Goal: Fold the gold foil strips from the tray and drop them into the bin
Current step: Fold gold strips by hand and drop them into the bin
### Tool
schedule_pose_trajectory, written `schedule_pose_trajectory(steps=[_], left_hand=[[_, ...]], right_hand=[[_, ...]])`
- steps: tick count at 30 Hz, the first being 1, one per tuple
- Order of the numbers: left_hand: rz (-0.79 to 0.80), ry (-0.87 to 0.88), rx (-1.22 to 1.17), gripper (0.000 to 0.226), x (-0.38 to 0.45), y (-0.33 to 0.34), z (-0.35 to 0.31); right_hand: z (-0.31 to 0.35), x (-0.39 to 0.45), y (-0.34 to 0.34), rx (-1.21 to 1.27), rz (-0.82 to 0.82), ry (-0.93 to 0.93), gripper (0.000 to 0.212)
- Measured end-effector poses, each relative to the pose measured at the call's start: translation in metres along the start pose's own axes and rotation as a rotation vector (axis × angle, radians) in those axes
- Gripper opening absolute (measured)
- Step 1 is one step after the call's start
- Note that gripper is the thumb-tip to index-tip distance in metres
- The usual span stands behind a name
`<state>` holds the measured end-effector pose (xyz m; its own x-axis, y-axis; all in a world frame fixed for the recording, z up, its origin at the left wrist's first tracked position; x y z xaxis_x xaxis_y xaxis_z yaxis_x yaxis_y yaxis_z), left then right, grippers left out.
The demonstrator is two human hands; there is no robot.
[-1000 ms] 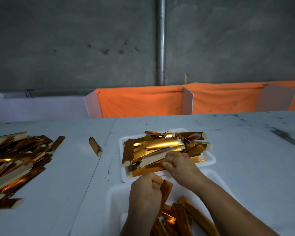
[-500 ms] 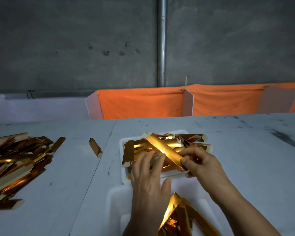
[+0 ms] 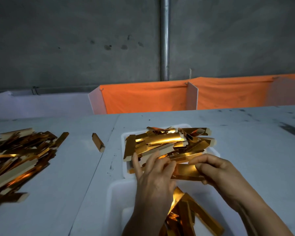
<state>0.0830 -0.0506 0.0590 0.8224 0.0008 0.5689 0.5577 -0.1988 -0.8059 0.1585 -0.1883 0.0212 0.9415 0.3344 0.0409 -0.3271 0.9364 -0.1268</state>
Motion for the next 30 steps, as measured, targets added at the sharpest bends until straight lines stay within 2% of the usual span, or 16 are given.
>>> schedule_pose_trajectory(steps=[5, 10, 14, 18, 21, 25, 27, 30], left_hand=[[0.258, -0.152, -0.332, 0.053, -0.008, 0.027, 0.007], [0.322, -0.319, -0.642, 0.032, -0.011, 0.029, 0.007], [0.313, -0.370, -0.827, 0.022, -0.013, 0.032, 0.009], [0.303, -0.343, -0.777, 0.022, -0.013, 0.032, 0.006], [0.297, -0.318, -0.773, 0.025, -0.011, 0.031, 0.003], [0.313, -0.270, -0.732, 0.050, -0.009, 0.034, -0.001], [0.242, -0.256, -0.622, 0.051, -0.009, 0.032, 0.003], [0.093, -0.241, -0.443, 0.050, -0.010, 0.022, 0.010]], right_hand=[[-0.006, 0.002, 0.002, 0.254, 0.064, 0.048, 0.022], [0.000, -0.001, 0.016, 0.564, 0.234, 0.043, 0.051], [0.001, -0.004, 0.020, 0.515, 0.271, 0.049, 0.043], [0.001, -0.003, 0.023, 0.342, 0.246, 0.021, 0.033], [0.001, -0.002, 0.022, 0.413, 0.229, 0.031, 0.026], [-0.001, -0.001, 0.020, 0.418, 0.195, 0.031, 0.031], [0.001, -0.001, 0.013, 0.374, 0.106, -0.012, 0.025], [0.009, -0.002, -0.002, 0.172, -0.057, -0.129, 0.021]])
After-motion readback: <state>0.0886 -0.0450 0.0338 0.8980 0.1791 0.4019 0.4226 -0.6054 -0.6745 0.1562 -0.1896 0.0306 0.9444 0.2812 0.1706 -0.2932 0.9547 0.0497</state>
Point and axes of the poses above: each hand's wrist, its own x-axis towards the middle knuckle, its own y-axis out of the palm, z = x × y, the point moved 9 cm from there along x, towards the middle knuckle
